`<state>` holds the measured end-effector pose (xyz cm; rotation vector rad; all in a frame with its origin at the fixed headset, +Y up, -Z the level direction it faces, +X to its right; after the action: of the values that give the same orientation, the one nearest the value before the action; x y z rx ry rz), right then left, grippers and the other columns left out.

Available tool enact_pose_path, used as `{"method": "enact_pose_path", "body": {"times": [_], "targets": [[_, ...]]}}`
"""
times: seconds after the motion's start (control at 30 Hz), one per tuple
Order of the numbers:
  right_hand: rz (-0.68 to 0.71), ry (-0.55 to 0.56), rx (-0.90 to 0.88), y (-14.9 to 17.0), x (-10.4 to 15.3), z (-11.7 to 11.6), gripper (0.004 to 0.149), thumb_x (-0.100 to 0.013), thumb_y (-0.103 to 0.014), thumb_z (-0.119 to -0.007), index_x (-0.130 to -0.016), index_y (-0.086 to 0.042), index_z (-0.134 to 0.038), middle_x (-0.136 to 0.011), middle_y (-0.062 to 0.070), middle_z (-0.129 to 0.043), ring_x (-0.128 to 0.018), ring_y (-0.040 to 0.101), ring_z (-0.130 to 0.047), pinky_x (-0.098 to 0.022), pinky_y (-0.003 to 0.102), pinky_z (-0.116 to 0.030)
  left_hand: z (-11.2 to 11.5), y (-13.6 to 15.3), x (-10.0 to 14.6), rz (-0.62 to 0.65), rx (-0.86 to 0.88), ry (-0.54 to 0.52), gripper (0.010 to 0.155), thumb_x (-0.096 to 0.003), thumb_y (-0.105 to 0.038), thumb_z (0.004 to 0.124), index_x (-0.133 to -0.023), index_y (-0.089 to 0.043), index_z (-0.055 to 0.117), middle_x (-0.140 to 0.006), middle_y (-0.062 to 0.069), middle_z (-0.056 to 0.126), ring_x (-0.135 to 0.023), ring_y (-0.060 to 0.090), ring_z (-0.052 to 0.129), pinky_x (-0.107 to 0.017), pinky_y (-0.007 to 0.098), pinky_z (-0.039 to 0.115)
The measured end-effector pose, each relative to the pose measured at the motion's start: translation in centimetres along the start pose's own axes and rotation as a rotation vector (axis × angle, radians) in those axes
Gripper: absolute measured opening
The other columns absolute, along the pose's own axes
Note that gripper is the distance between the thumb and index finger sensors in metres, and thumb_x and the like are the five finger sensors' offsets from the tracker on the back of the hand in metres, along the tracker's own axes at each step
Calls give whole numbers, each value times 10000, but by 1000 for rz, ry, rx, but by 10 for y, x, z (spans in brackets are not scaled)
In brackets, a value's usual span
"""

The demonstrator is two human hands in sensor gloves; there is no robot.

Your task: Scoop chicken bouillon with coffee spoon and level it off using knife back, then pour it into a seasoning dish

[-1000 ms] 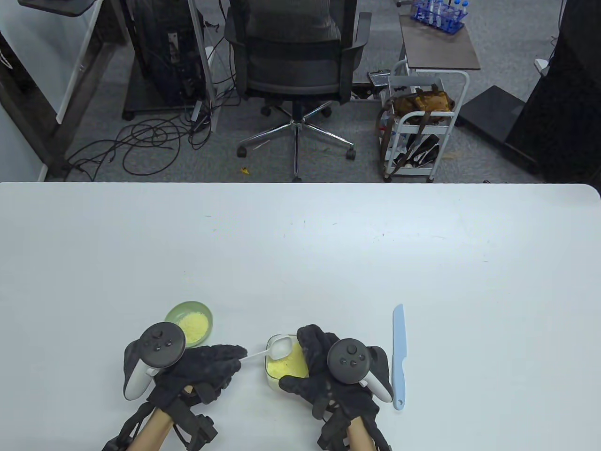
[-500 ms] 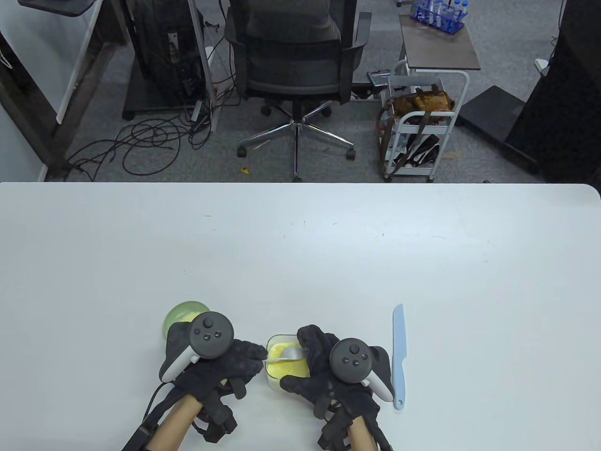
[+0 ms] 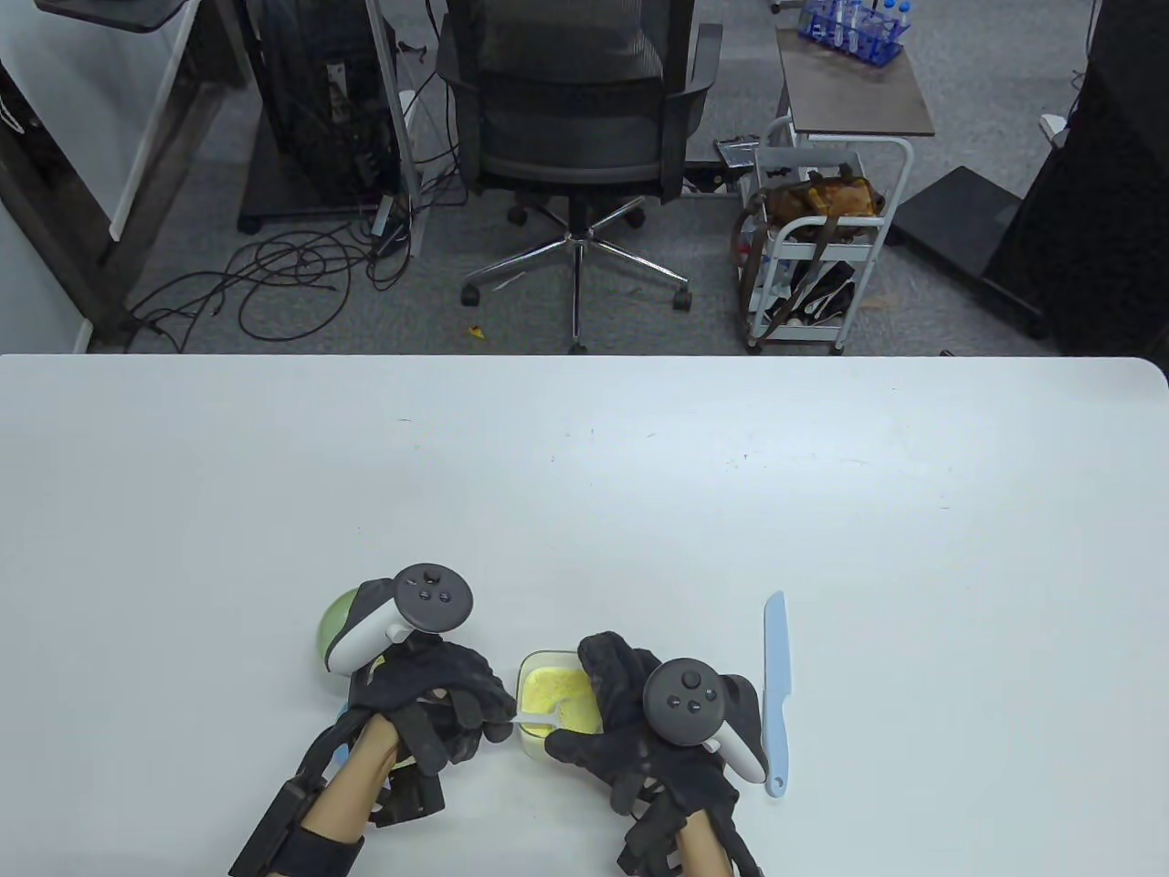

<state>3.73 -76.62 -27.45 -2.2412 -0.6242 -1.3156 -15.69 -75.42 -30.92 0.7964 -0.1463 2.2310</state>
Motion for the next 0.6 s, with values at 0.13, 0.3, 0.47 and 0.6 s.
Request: {"method": "enact_pose_path", "body": {"times": [0.13,0.3,0.47,0.6], "targets": [[0,2,-1,0,0,0,926,-466,-510,-800,-1036,-255,-116,-1167,128,-61,-1004,527,-34,-686,670,24,-2,9,6,56,64,-57,448,-457,-316,778,-623,79,908,-103,51,988,152,0,872,-350,307,855],[-2,2,-10,1,0,0,925,-466,-509,-801,-1037,-256,-118,-1166,129,-61,-1005,526,-37,-686,671,23,-7,14,21,92,71,-153,450,-454,-327,775,-637,64,904,-115,48,983,142,-3,867,-355,310,851],[-3,3,-17,1,0,0,926,-465,-510,-801,-1036,-261,-116,-1165,128,-54,-1004,525,-28,-685,670,28,-7,23,38,162,114,-237,450,-455,-342,779,-680,31,895,-160,60,981,107,-2,865,-385,329,835],[-5,2,-19,2,1,0,924,-466,-509,-801,-1036,-263,-117,-1166,126,-57,-1004,525,-29,-685,670,28,-7,31,49,214,176,-298,452,-455,-341,778,-684,32,892,-163,64,980,105,2,864,-384,333,833]]}}
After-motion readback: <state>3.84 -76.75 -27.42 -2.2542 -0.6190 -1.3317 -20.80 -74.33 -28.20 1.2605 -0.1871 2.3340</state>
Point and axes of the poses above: the tracker on the back of each hand, its own y axis roughly to the little-finger side, its own x axis roughly from the fingertips to the wrist, z = x × y, the point moved 5 cm from there along -x, roughly from the wrist to the fingertips
